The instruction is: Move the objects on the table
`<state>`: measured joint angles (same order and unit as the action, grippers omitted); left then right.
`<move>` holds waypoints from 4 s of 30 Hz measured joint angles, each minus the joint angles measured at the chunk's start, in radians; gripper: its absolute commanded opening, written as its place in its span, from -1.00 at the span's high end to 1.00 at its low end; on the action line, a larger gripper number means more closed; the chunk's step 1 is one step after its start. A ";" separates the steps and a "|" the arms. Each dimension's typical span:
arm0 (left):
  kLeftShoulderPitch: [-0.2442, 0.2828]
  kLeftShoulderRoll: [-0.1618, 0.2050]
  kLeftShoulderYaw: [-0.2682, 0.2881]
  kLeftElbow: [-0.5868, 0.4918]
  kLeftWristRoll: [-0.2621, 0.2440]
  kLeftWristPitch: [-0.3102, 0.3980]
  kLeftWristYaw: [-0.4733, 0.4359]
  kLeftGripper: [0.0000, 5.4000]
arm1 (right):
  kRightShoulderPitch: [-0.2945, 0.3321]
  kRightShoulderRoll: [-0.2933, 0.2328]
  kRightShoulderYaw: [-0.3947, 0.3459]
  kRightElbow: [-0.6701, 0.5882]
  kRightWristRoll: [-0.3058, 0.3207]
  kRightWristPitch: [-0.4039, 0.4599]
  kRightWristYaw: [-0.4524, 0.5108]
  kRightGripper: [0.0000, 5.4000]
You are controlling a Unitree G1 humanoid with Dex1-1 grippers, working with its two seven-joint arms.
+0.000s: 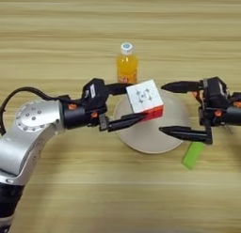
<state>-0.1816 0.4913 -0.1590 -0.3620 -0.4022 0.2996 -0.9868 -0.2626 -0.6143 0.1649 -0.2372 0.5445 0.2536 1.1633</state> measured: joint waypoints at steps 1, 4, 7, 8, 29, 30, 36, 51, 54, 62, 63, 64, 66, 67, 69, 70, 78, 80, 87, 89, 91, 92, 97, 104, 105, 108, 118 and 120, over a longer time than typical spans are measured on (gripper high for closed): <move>0.000 0.000 -0.002 0.000 0.000 0.000 -0.002 -0.21 | -0.001 0.001 0.001 0.000 -0.002 0.000 0.000 -1.00; 0.000 0.001 -0.009 0.000 0.000 -0.006 -0.025 -0.21 | -0.012 0.012 0.017 0.000 -0.009 0.002 0.000 -1.00; 0.000 0.002 -0.014 -0.001 0.000 -0.014 -0.038 -0.21 | -0.021 0.025 0.031 0.000 -0.013 0.002 0.002 -1.00; 0.001 0.002 -0.016 -0.002 0.000 -0.016 -0.043 -0.21 | -0.025 0.027 0.034 0.000 -0.015 0.002 0.002 -1.00; 0.007 0.007 -0.034 -0.019 0.000 -0.037 -0.075 -0.21 | -0.031 0.026 0.076 0.000 -0.050 0.018 0.024 -0.31; 0.007 0.008 -0.034 -0.019 0.000 -0.039 -0.075 -0.21 | -0.031 0.026 0.076 0.000 -0.050 0.019 0.025 -0.30; 0.010 0.009 -0.033 -0.019 0.000 -0.048 -0.075 -0.21 | -0.031 0.027 0.076 0.000 -0.050 0.020 0.027 -0.28; 0.046 0.014 -0.004 -0.029 -0.036 -0.110 -0.079 -0.67 | -0.029 0.059 0.074 0.012 -0.056 0.010 0.010 -0.23; 0.047 0.017 0.005 -0.025 -0.036 -0.119 -0.075 -0.75 | -0.020 0.074 0.074 0.047 -0.091 -0.008 -0.015 -0.23; 0.054 0.024 0.029 -0.016 -0.038 -0.142 -0.069 -1.00 | 0.008 0.106 0.081 0.171 -0.200 -0.058 -0.088 -0.23; 0.054 0.023 0.034 -0.013 -0.038 -0.146 -0.064 -1.00 | 0.013 0.106 0.081 0.181 -0.208 -0.068 -0.091 -0.23; 0.054 0.016 0.038 -0.005 -0.038 -0.152 -0.051 -1.00 | 0.020 0.107 0.082 0.201 -0.224 -0.073 -0.094 -0.23; 0.055 -0.006 0.043 0.003 -0.040 -0.156 -0.027 -1.00 | 0.035 0.111 0.087 0.231 -0.255 -0.089 -0.120 -0.23; 0.054 -0.011 0.055 0.009 -0.041 -0.157 -0.011 -1.00 | 0.039 0.119 0.089 0.256 -0.283 -0.092 -0.147 -0.23; 0.054 -0.020 0.068 0.014 -0.042 -0.157 0.007 -1.00 | 0.047 0.133 0.090 0.289 -0.309 -0.098 -0.181 -0.23; 0.054 -0.029 0.070 0.016 -0.042 -0.157 0.018 -1.00 | 0.049 0.149 0.093 0.308 -0.323 -0.110 -0.204 -0.23; 0.057 -0.041 0.078 0.020 -0.058 -0.158 0.031 -1.00 | 0.059 0.231 0.097 0.370 -0.357 -0.138 -0.288 -0.23; 0.058 -0.041 0.078 0.020 -0.059 -0.158 0.035 -1.00 | 0.059 0.239 0.097 0.375 -0.361 -0.141 -0.296 -0.23; 0.060 -0.046 0.078 0.034 -0.058 -0.159 0.059 -1.00 | 0.059 0.254 0.094 0.392 -0.364 -0.156 -0.309 -0.56; 0.060 -0.046 0.078 0.041 -0.057 -0.160 0.064 -1.00 | 0.059 0.257 0.084 0.393 -0.364 -0.158 -0.310 -0.66; 0.060 -0.046 0.078 0.042 -0.058 -0.164 0.066 -1.00 | 0.059 0.258 0.076 0.392 -0.364 -0.159 -0.320 -0.79; 0.060 -0.046 0.079 0.042 -0.058 -0.165 0.067 -1.00 | 0.059 0.258 0.071 0.389 -0.363 -0.159 -0.325 -0.85; 0.060 -0.046 0.085 0.049 -0.058 -0.170 0.071 -1.00 | 0.070 0.258 0.034 0.336 -0.348 -0.162 -0.328 -0.99; 0.058 -0.056 0.099 0.071 -0.057 -0.181 0.107 -1.00 | 0.119 0.262 -0.045 0.192 -0.239 -0.160 -0.327 -0.99; 0.058 -0.060 0.101 0.073 -0.057 -0.182 0.111 -1.00 | 0.121 0.262 -0.050 0.182 -0.233 -0.160 -0.328 -0.99; 0.050 -0.088 0.107 0.080 -0.039 -0.193 0.160 -1.00 | 0.143 0.278 -0.087 0.124 -0.175 -0.159 -0.343 -0.99; -0.036 -0.197 0.078 0.162 0.092 -0.226 0.351 -1.00 | 0.143 0.401 -0.222 0.239 -0.134 -0.269 -0.518 -0.99; -0.063 -0.219 0.076 0.198 0.121 -0.231 0.385 -1.00 | 0.125 0.416 -0.245 0.317 -0.155 -0.315 -0.549 -0.99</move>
<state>-0.2444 0.2725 -0.0829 -0.1641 -0.2816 0.0689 -0.6015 -0.1379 -0.1983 -0.0800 0.0798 0.3899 -0.0612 0.6144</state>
